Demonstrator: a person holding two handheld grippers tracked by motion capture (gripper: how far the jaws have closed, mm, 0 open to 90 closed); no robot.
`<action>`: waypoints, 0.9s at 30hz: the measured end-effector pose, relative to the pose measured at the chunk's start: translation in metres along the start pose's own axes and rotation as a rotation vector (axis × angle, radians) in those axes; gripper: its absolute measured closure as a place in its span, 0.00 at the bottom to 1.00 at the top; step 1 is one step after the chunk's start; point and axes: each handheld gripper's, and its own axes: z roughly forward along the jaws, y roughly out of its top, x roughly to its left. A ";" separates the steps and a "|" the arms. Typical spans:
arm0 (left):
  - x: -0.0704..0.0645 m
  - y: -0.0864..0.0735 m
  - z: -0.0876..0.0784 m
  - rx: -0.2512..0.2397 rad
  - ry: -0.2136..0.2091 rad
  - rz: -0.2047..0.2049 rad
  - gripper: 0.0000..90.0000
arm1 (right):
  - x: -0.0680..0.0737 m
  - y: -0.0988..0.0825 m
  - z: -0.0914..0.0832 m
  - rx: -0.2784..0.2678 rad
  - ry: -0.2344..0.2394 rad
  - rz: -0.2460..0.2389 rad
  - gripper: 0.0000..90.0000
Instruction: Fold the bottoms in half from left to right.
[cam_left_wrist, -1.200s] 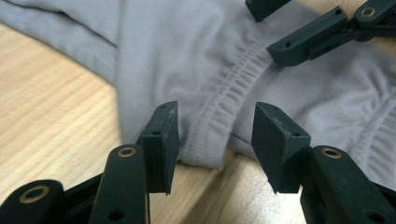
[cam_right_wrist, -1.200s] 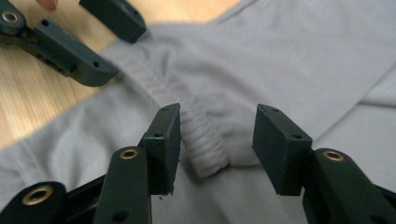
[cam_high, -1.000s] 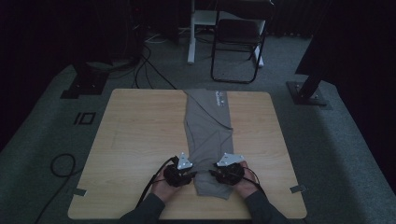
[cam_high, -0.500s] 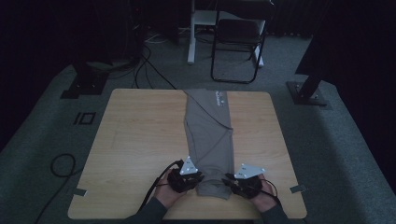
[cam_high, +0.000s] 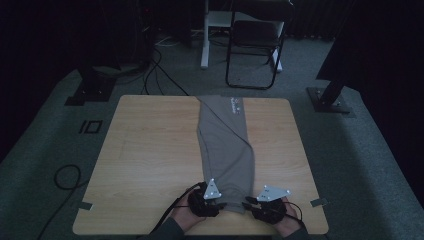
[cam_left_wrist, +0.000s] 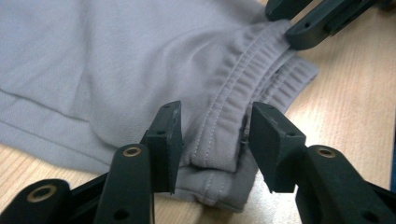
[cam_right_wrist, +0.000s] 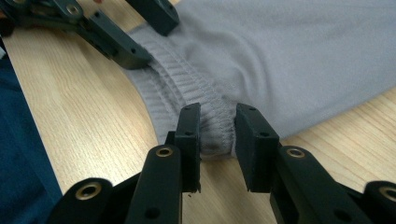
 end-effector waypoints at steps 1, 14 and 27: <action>0.002 0.000 0.000 0.003 -0.010 -0.013 0.70 | 0.000 0.000 0.000 -0.004 0.003 0.003 0.80; -0.007 -0.001 -0.039 -0.026 -0.019 0.020 0.81 | 0.014 0.008 -0.009 -0.056 0.071 -0.015 0.80; 0.030 -0.001 -0.046 -0.073 0.062 -0.053 0.65 | 0.000 0.019 -0.001 -0.066 0.027 -0.001 0.58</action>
